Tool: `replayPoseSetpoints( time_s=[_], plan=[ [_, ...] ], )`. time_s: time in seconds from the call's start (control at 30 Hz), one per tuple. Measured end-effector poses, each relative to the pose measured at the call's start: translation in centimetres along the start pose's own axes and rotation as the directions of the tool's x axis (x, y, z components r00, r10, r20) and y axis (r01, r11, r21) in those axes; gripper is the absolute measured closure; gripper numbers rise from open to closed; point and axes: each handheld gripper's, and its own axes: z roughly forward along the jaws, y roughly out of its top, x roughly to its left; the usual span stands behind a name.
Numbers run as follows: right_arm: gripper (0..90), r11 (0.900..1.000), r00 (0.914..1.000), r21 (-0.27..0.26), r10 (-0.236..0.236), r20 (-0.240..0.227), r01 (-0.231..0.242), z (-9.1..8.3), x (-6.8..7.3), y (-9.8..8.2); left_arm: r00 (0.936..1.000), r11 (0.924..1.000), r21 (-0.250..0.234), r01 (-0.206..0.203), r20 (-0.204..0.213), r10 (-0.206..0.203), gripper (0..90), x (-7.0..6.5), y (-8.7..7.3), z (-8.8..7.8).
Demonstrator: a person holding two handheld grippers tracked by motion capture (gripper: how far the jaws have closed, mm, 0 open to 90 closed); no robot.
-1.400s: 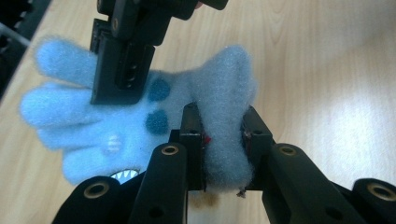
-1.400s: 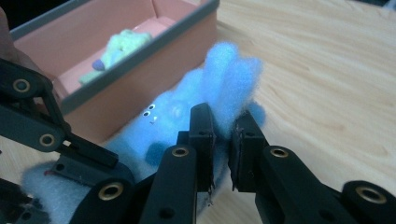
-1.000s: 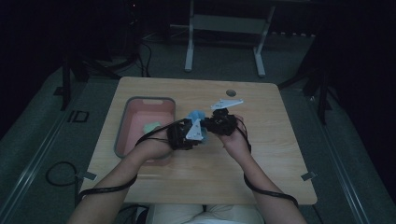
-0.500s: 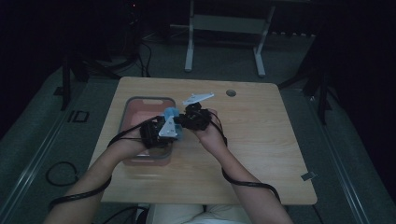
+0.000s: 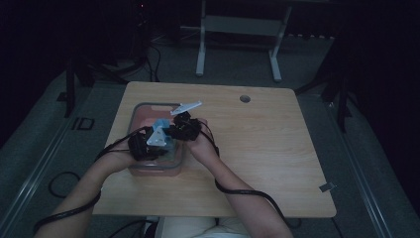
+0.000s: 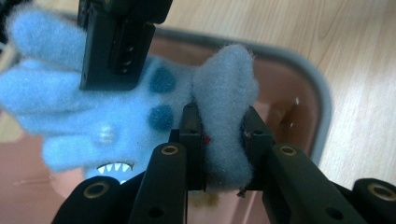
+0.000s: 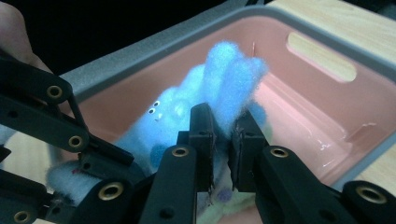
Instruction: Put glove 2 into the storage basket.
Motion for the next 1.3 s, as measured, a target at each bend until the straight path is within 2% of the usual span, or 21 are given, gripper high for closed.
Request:
replayPoseSetpoints(
  time_s=[0.27,0.47,0.57,0.67,0.83,1.0,1.13,1.23,1.3],
  plan=[
    [81.1,0.998,0.9991,0.046,0.039,0.016,-0.039,2.2,-1.0,-1.3,0.9996,0.9991,0.036,0.024,0.018,-0.024,75.4,0.4,-1.0,2.7],
    [80.8,0.997,0.9982,0.078,0.025,0.054,-0.029,2.9,-1.5,-1.7,0.9989,0.9985,0.045,0.031,0.034,-0.033,75.3,0.7,-1.1,3.7],
    [80.4,0.995,0.997,0.094,0.029,0.071,-0.036,3.3,-1.7,-2.0,0.9991,0.9977,0.065,0.021,0.034,-0.024,75.1,0.8,-1.2,4.1],
    [78.9,0.995,0.9963,0.095,0.027,0.081,-0.035,3.5,-1.8,-2.1,0.9987,0.9976,0.065,0.024,0.043,-0.027,74.7,0.9,-1.2,4.2],
    [70.5,0.994,0.9969,0.102,0.02,0.076,-0.028,3.2,-1.9,-1.9,0.998,0.997,0.07,0.033,0.052,-0.037,71.9,1.0,-1.1,4.3],
    [60.7,0.997,0.9961,0.067,0.024,0.084,-0.03,2.0,-2.2,-1.5,0.9971,0.997,0.066,0.041,0.061,-0.045,68.7,0.9,-1.0,4.3],
    [55.3,0.999,0.9963,0.032,0.037,0.077,-0.039,0.6,-2.4,-1.3,0.9974,0.9969,0.067,0.042,0.056,-0.046,60.7,0.9,-0.7,4.0],
    [50.4,0.999,0.9966,0.005,0.041,0.072,-0.042,-0.4,-2.5,-1.2,0.9976,0.9968,0.05,0.063,0.027,-0.065,46.3,1.1,-0.4,3.4],
    [47.4,0.999,0.9971,-0.013,0.046,0.061,-0.045,-1.0,-2.5,-1.3,0.9955,0.995,0.035,0.094,0.01,-0.094,32.2,1.2,-0.1,2.9]
  ],
)
